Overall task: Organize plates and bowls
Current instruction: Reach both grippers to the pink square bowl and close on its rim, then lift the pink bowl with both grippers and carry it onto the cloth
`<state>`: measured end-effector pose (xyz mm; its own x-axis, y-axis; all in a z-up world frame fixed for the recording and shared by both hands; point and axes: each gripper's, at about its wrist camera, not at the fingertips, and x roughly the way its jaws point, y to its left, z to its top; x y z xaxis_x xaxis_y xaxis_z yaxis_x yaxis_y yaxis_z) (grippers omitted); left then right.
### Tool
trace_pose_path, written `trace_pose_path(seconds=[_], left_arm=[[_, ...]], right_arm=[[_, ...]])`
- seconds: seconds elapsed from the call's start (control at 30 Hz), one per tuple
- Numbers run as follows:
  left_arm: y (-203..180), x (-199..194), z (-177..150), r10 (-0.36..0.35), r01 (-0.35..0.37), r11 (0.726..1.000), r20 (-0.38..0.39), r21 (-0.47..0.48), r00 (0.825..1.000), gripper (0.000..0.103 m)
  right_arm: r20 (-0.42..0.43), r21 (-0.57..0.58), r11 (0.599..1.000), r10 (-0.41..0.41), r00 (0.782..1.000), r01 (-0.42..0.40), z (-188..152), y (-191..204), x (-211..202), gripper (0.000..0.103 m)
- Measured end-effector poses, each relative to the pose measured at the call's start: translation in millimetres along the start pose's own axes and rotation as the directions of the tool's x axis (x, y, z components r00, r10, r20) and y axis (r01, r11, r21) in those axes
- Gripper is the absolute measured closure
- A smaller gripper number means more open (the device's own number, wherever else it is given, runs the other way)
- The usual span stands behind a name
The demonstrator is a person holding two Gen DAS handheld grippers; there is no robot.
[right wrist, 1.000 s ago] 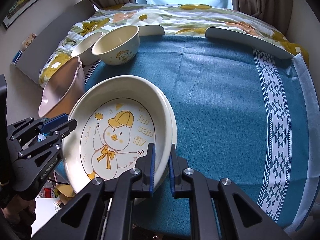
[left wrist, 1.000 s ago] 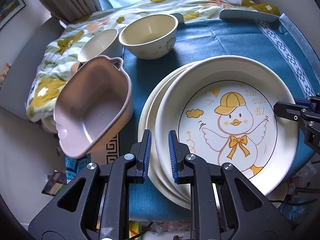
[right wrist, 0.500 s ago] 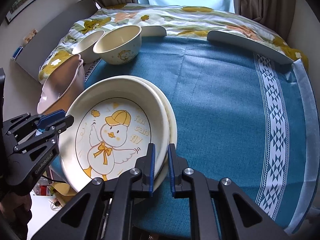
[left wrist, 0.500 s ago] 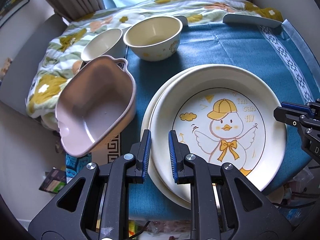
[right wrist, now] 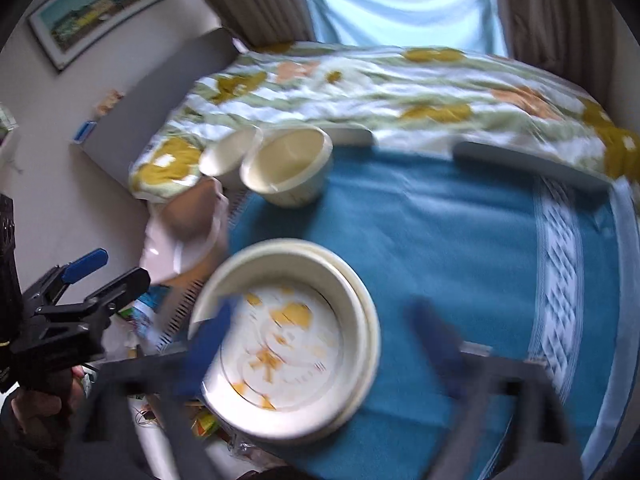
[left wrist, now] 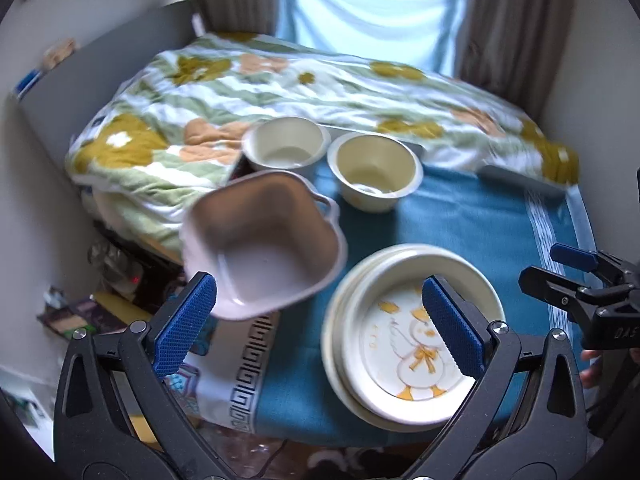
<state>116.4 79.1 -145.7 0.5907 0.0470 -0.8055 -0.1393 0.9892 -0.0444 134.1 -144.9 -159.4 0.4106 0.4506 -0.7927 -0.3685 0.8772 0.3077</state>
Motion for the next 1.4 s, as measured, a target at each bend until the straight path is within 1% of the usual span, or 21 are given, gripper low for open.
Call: trace_pose_path(seconds=[0.1, 0.17, 0.27, 0.37, 0.47, 0.5, 0.57, 0.63, 0.67, 0.7, 0.77, 0.8, 0.83, 0.87, 0.9, 0.93, 0.97, 1.0, 1.1, 1.27, 1.4], left_arm=[[29, 5, 3, 0.025, -0.026, 0.998, -0.019, -0.064, 0.999, 0.001], [52, 12, 5, 0.032, -0.036, 0.994, -0.039, -0.104, 0.999, 0.001], [84, 27, 6, -0.012, 0.0, 0.985, -0.065, -0.175, 0.998, 0.001], [109, 51, 5, -0.05, 0.023, 0.975, -0.117, -0.221, 0.992, 0.004], [121, 74, 4, -0.076, 0.037, 0.972, -0.159, -0.232, 0.984, 0.013], [125, 85, 3, -0.097, 0.051, 0.969, -0.178, -0.243, 0.979, 0.018], [130, 103, 2, -0.13, 0.075, 0.964, -0.207, -0.256, 0.97, 0.025], [132, 118, 0, -0.147, 0.086, 0.963, -0.232, -0.254, 0.962, 0.034], [132, 125, 1, -0.153, 0.09, 0.964, -0.242, -0.25, 0.958, 0.037], [131, 129, 1, -0.158, 0.095, 0.964, -0.246, -0.249, 0.956, 0.042], [132, 137, 2, -0.173, 0.109, 0.963, -0.256, -0.246, 0.951, 0.053], [133, 142, 3, -0.178, 0.114, 0.963, -0.261, -0.243, 0.949, 0.063], [133, 146, 3, -0.181, 0.116, 0.964, -0.268, -0.24, 0.946, 0.077], [134, 151, 3, -0.179, 0.114, 0.965, -0.282, -0.235, 0.943, 0.084], [134, 152, 3, -0.172, 0.105, 0.967, -0.291, -0.231, 0.941, 0.092], [135, 156, 3, -0.186, 0.116, 0.965, -0.3, -0.235, 0.936, 0.093], [135, 156, 3, -0.183, 0.114, 0.966, -0.301, -0.232, 0.936, 0.093], [135, 156, 4, -0.178, 0.112, 0.968, -0.301, -0.227, 0.937, 0.093], [135, 153, 6, -0.164, 0.104, 0.973, -0.299, -0.206, 0.94, 0.094], [130, 131, 16, -0.125, 0.082, 0.982, -0.265, -0.168, 0.956, 0.094], [114, 103, 29, -0.099, 0.075, 0.99, -0.218, -0.116, 0.971, 0.094]], right_arm=[[-0.018, -0.106, 0.994, -0.023, 1.0, 0.021, 18, 19, 17, 0.0], [-0.067, -0.141, 0.99, -0.013, 0.998, 0.004, 28, 32, 29, 0.0], [-0.119, -0.159, 0.984, 0.061, 0.991, -0.08, 43, 57, 54, 0.0], [-0.17, -0.18, 0.977, 0.079, 0.982, -0.11, 50, 79, 82, 0.0], [-0.225, -0.158, 0.976, 0.11, 0.968, -0.147, 57, 94, 117, 0.0], [-0.242, -0.139, 0.977, 0.124, 0.962, -0.161, 60, 95, 129, 0.0], [-0.262, -0.122, 0.98, 0.119, 0.958, -0.155, 63, 97, 147, 0.001], [-0.278, -0.123, 0.983, 0.1, 0.955, -0.139, 65, 100, 165, 0.009], [-0.286, -0.12, 0.983, 0.098, 0.953, -0.137, 65, 100, 169, 0.019], [-0.299, -0.113, 0.984, 0.097, 0.949, -0.137, 65, 100, 176, 0.03], [-0.316, -0.097, 0.985, 0.103, 0.943, -0.14, 65, 100, 185, 0.044], [-0.32, -0.092, 0.986, 0.1, 0.942, -0.136, 64, 101, 189, 0.049], [-0.319, -0.09, 0.987, 0.095, 0.943, -0.13, 63, 101, 192, 0.052], [-0.33, -0.091, 0.987, 0.096, 0.939, -0.133, 63, 102, 193, 0.06], [-0.328, -0.09, 0.988, 0.091, 0.94, -0.127, 62, 102, 195, 0.074], [-0.33, -0.091, 0.989, 0.084, 0.94, -0.121, 62, 103, 196, 0.078], [-0.331, -0.095, 0.989, 0.077, 0.94, -0.115, 60, 104, 197, 0.085], [-0.325, -0.102, 0.99, 0.057, 0.944, -0.095, 59, 105, 198, 0.088], [-0.31, -0.099, 0.991, 0.059, 0.949, -0.093, 59, 106, 194, 0.09], [-0.278, -0.095, 0.99, 0.072, 0.958, -0.102, 61, 109, 179, 0.09], [-0.228, -0.074, 0.991, 0.095, 0.969, -0.115, 66, 105, 151, 0.09]])
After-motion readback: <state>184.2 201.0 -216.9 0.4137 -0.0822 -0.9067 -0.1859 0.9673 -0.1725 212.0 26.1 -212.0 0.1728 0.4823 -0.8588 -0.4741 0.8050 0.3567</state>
